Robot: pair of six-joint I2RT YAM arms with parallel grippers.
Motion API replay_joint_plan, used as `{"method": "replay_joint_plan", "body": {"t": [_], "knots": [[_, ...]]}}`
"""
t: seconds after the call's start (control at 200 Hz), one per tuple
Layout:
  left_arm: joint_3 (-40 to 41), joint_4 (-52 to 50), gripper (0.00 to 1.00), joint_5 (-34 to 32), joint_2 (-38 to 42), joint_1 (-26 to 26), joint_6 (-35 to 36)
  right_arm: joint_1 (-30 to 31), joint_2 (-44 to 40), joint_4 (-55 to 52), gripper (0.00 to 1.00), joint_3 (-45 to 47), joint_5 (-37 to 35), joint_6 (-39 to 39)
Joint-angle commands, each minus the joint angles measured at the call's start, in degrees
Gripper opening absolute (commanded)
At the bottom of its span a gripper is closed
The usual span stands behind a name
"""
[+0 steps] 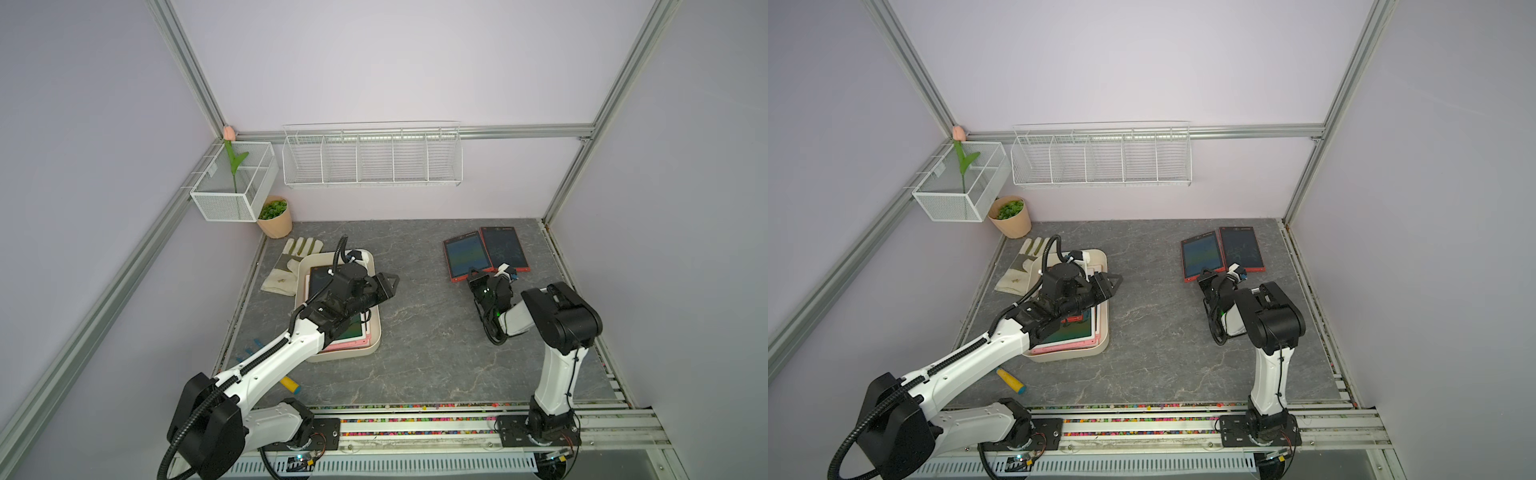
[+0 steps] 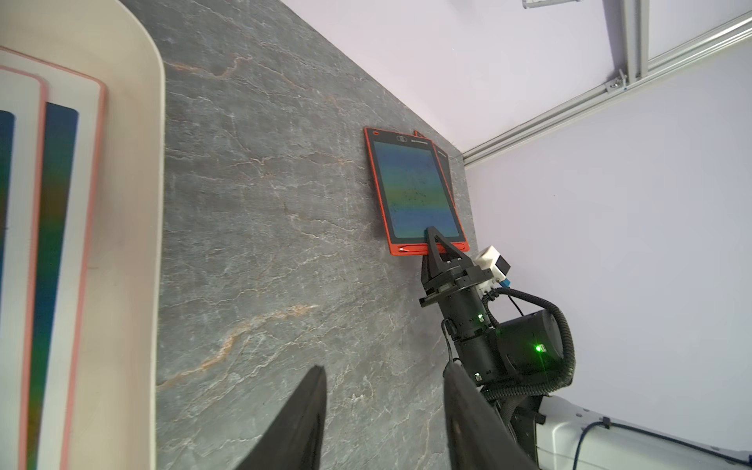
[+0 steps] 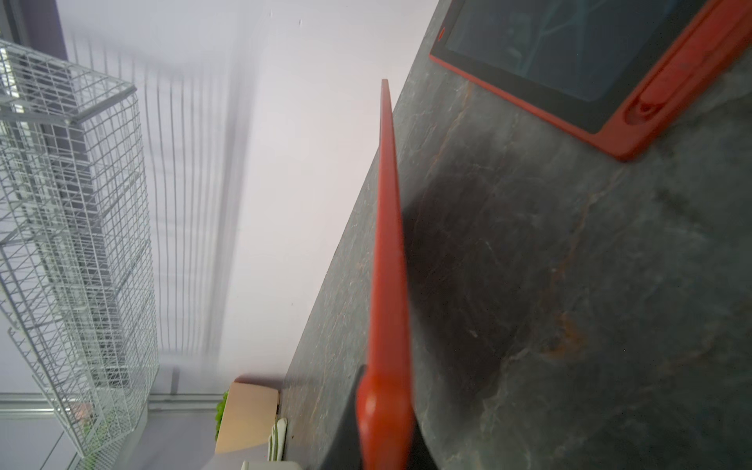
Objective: Take out the writing tablet from the storage box
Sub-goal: Place the writing tablet at the center of the board.
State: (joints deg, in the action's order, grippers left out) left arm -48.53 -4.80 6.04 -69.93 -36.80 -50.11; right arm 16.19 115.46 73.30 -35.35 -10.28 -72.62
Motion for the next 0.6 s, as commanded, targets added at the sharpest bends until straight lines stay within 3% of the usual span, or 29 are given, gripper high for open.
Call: {"method": "replay_joint_plan", "body": {"t": [0.0, 0.36, 0.595], "knots": [[-1.01, -2.12, 0.48, 0.62, 1.03, 0.75, 1.91, -0.32, 4.04, 8.75, 0.08, -0.95, -4.26, -17.24], [-1.52, -1.82, 0.48, 2.50, -0.33, 2.56, 2.22, -0.26, 11.52, 8.66, 0.17, -6.96, -2.07, -21.22], [-1.44, -0.51, 0.48, 3.17, -1.31, 2.86, 2.05, -0.39, 12.09, 6.83, 0.34, -8.03, -1.71, -21.59]]}}
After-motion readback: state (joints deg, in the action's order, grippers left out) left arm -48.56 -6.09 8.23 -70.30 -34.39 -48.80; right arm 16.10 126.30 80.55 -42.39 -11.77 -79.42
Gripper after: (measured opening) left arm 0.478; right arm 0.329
